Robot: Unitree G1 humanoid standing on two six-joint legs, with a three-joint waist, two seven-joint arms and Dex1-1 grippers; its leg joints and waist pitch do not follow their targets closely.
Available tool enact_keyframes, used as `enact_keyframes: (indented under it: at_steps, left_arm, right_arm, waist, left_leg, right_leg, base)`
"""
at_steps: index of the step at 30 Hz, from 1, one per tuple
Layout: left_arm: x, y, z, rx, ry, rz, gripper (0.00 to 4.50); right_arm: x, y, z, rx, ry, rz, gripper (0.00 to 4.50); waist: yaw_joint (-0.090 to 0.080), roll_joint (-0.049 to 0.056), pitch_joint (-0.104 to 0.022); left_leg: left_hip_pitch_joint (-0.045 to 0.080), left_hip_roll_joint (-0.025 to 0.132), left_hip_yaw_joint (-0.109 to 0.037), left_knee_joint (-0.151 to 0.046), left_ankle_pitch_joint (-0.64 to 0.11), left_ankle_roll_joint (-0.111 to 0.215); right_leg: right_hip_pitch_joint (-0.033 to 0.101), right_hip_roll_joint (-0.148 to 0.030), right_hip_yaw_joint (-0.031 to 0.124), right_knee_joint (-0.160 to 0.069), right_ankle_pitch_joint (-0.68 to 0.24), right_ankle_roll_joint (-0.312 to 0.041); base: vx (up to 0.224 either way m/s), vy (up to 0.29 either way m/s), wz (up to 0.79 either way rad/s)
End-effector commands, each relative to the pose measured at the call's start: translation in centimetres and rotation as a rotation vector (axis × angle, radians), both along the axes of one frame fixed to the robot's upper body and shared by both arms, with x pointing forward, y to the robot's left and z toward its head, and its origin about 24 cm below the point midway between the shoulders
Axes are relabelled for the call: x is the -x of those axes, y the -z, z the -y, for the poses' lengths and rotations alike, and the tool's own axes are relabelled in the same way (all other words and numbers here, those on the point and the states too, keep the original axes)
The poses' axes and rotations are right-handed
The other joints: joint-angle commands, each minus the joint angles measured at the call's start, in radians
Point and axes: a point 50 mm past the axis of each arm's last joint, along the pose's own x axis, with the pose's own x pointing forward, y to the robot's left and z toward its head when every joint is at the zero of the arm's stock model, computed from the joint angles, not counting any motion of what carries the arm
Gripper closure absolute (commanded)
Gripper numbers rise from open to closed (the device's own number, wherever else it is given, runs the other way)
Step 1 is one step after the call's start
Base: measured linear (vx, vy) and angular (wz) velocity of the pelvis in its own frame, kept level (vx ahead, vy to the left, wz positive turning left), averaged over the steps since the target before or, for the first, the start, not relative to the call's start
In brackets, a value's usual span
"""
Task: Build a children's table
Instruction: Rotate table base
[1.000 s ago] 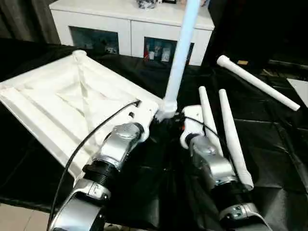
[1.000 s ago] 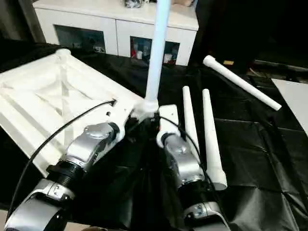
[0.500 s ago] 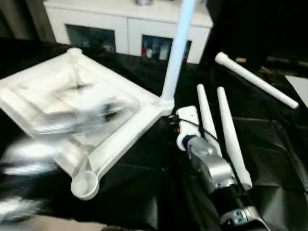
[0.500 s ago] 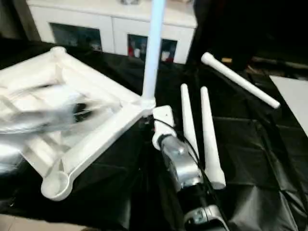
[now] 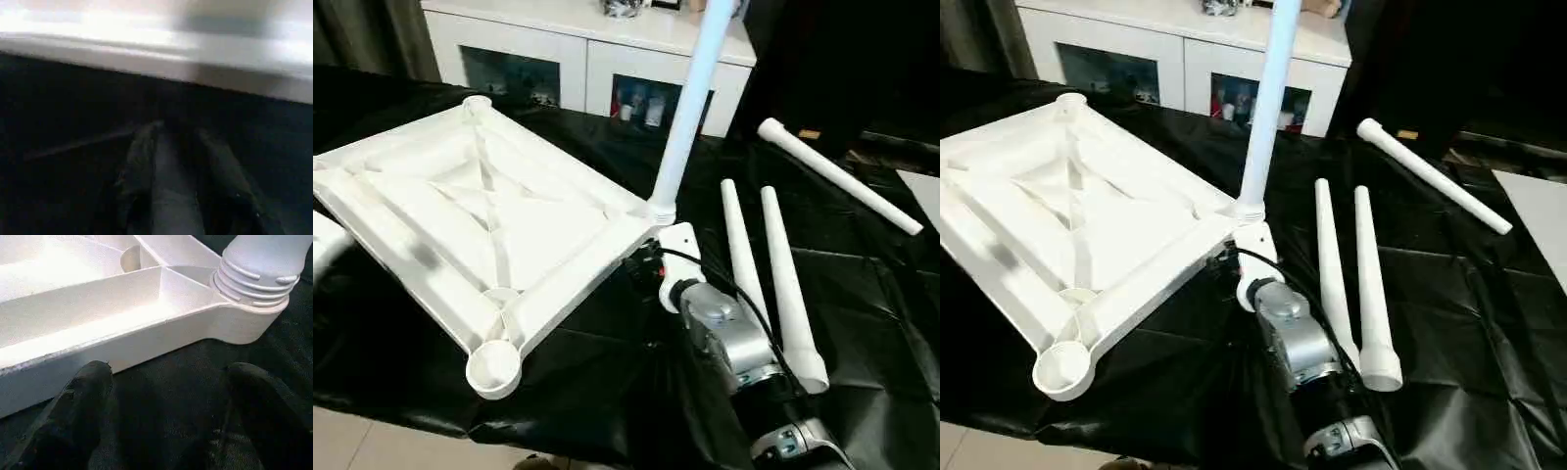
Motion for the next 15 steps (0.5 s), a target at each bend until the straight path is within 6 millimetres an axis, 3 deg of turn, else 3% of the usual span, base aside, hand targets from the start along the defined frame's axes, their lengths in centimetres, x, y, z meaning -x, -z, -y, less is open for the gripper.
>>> enact_keyframes:
  at_steps: [1,4,5,11,13,15]
  left_arm:
    - [-0.3,1.2,1.9,0.056,0.084,-0.02,3.18]
    - [-0.4,3.0,4.6,0.16,0.183,-0.049,3.18]
    - [-0.4,3.0,4.6,0.16,0.183,-0.049,3.18]
    - [-0.1,4.5,9.6,0.323,0.319,-0.108,3.18]
    - [0.0,5.0,10.8,0.339,0.361,-0.117,3.18]
    - [-0.7,5.7,12.1,0.318,0.383,-0.091,3.18]
  right_arm:
    - [-0.4,-0.2,0.2,0.006,0.004,0.001,0.43]
    - [-0.4,-0.1,0.2,-0.002,0.003,-0.003,0.43]
    - [-0.4,-0.1,0.2,-0.002,0.003,-0.003,0.43]
    - [-0.2,-0.2,-0.1,-0.039,-0.025,-0.005,0.43]
    - [-0.1,-0.2,-0.4,-0.046,-0.046,-0.006,0.43]
    - [0.0,-0.3,-0.7,-0.06,-0.073,-0.002,0.43]
  waist:
    - [-0.004,0.044,-0.05]
    - [-0.005,0.043,-0.054]
    - [-0.005,0.041,-0.055]
    - [-0.003,0.042,-0.057]
    - [-0.006,0.033,-0.056]
    - [-0.007,0.034,-0.056]
  left_leg:
    - [0.035,0.052,-0.025,-0.09,-0.442,-0.092]
    - [0.026,0.05,-0.026,-0.089,-0.402,-0.089]
    - [0.027,0.049,-0.025,-0.087,-0.395,-0.087]
    - [0.027,0.051,-0.022,-0.083,-0.366,-0.08]
    - [0.023,0.048,-0.021,-0.083,-0.356,-0.072]
    - [0.024,0.048,-0.02,-0.081,-0.35,-0.069]
  right_leg:
    - [0.011,-0.067,0.049,-0.073,-0.28,-0.158]
    - [0.02,-0.066,0.048,-0.067,-0.243,-0.161]
    - [0.02,-0.065,0.048,-0.067,-0.237,-0.161]
    - [0.023,-0.061,0.046,-0.062,-0.194,-0.172]
    - [0.028,-0.06,0.046,-0.063,-0.2,-0.167]
    - [0.026,-0.06,0.047,-0.065,-0.213,-0.159]
  base:
    - [0.0,0.0,0.0]
    - [0.0,0.0,0.0]
    - [0.0,0.0,0.0]
    - [0.0,0.0,0.0]
    - [0.0,0.0,0.0]
    - [0.0,0.0,0.0]
